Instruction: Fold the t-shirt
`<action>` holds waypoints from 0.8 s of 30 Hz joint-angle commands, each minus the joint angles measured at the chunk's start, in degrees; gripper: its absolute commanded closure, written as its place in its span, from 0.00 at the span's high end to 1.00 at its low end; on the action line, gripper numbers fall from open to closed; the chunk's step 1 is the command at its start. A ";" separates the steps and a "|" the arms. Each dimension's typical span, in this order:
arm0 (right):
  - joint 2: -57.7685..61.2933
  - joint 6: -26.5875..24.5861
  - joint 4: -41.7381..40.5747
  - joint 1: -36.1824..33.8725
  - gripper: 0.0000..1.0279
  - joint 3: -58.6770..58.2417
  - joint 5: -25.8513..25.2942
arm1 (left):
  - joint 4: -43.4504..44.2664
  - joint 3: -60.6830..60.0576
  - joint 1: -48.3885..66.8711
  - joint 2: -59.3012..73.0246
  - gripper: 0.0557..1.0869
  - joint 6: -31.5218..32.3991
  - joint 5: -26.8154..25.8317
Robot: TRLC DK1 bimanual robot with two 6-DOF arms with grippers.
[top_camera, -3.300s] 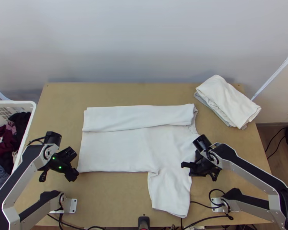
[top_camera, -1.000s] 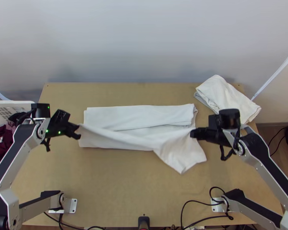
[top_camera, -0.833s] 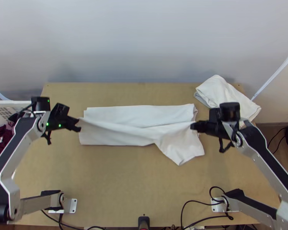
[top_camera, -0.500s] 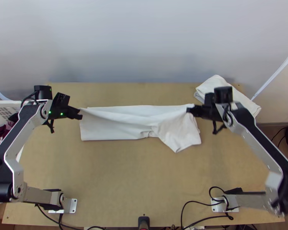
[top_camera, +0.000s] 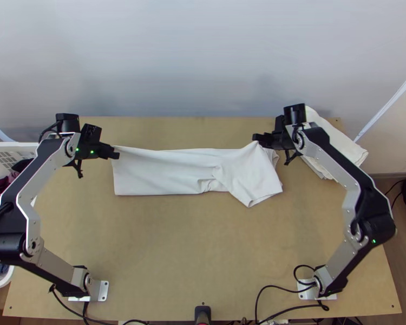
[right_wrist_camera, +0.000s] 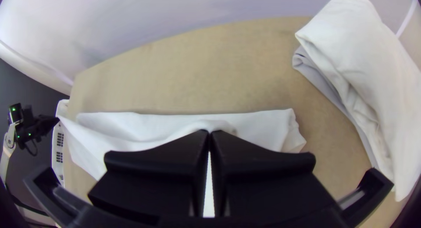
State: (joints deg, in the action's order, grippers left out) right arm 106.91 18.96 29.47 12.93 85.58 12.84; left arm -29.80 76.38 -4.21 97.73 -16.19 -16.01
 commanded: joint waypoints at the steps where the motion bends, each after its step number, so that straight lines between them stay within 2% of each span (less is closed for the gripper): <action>1: 2.77 -0.77 -1.09 -0.54 0.03 1.61 -0.80 | 0.62 1.67 0.87 2.46 0.04 2.12 0.28; 13: 8.22 -0.77 -2.76 -0.54 0.03 3.80 -3.88 | 3.26 1.76 3.59 7.47 0.04 7.22 0.37; 24: 10.07 -0.77 -3.19 -0.71 0.03 4.59 -5.99 | 5.02 1.58 2.10 10.99 0.04 7.57 2.39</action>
State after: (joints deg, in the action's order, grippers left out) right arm 115.83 18.79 27.00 12.82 88.68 8.10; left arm -25.50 77.21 -1.39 107.22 -9.63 -14.11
